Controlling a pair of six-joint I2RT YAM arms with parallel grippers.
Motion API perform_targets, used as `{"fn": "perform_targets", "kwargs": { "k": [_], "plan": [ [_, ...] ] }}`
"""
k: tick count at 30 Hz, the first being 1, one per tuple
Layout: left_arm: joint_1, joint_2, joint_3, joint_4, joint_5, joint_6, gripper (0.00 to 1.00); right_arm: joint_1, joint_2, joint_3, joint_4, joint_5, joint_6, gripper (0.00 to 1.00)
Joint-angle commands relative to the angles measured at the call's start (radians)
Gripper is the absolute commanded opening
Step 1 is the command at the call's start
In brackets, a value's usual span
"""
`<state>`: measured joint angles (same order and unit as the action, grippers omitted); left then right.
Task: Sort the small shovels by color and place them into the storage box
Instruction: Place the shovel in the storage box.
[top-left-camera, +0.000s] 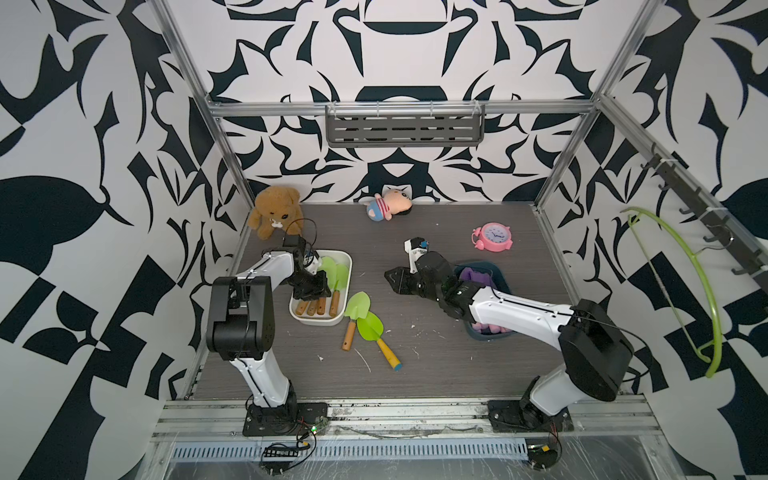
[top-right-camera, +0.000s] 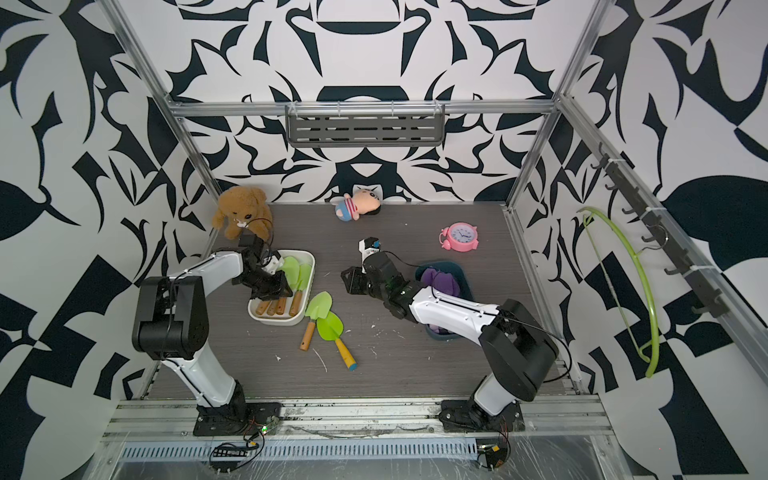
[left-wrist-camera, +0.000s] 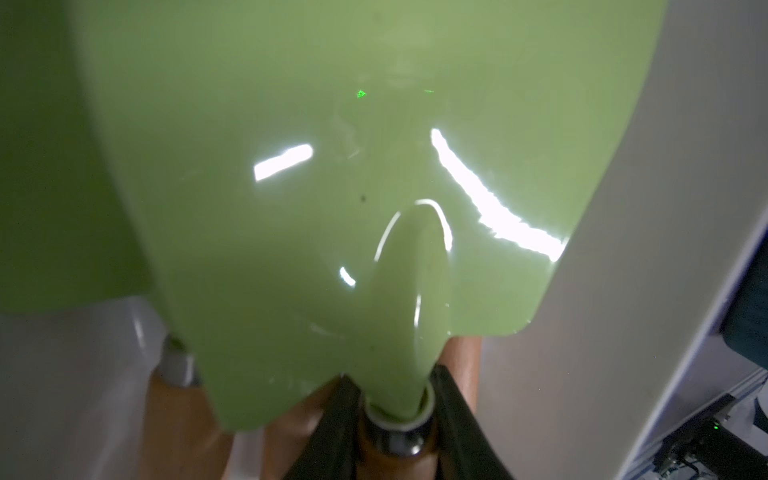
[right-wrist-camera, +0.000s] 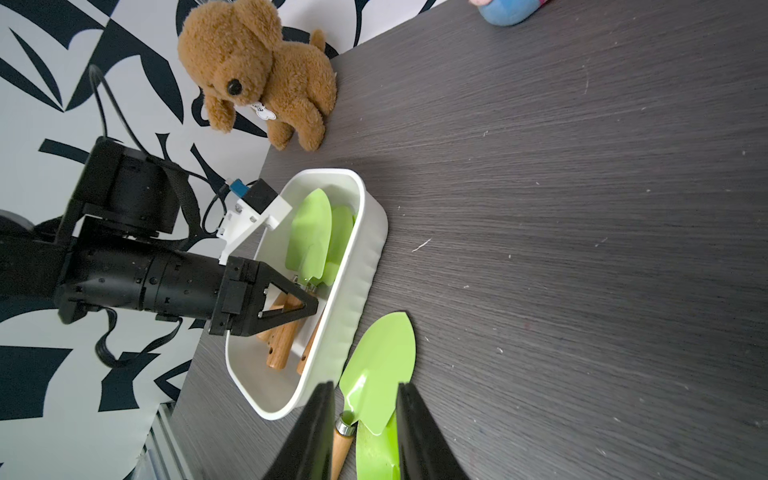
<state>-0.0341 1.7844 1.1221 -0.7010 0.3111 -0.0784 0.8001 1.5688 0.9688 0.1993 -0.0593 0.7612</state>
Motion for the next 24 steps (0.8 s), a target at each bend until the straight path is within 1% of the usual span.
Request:
{"fn": "perform_targets", "kwargs": {
  "k": [1,4,11,14,17,21,24],
  "plan": [
    [-0.003,0.025,0.030,-0.038,0.000,0.012,0.32,-0.001,-0.031,0.008,-0.017,0.013,-0.029,0.31],
    [-0.006,0.026,0.030,-0.043,-0.003,0.014,0.39,-0.002,-0.036,0.011,-0.044,0.017,-0.042,0.30],
    [-0.017,0.007,0.034,-0.048,-0.018,0.018,0.42,0.002,-0.050,0.025,-0.119,0.023,-0.071,0.30],
    [-0.018,-0.032,0.031,-0.046,-0.020,0.021,0.48,0.011,-0.049,0.050,-0.184,0.028,-0.095,0.30],
    [-0.018,-0.081,0.023,-0.039,-0.011,0.033,0.54,0.031,-0.041,0.096,-0.289,0.038,-0.135,0.30],
    [-0.018,-0.149,0.008,-0.043,0.038,0.068,0.63,0.066,-0.020,0.177,-0.483,0.056,-0.193,0.30],
    [-0.017,-0.198,-0.003,-0.048,0.081,0.103,0.67,0.093,-0.004,0.230,-0.618,0.054,-0.219,0.30]
  ]
}}
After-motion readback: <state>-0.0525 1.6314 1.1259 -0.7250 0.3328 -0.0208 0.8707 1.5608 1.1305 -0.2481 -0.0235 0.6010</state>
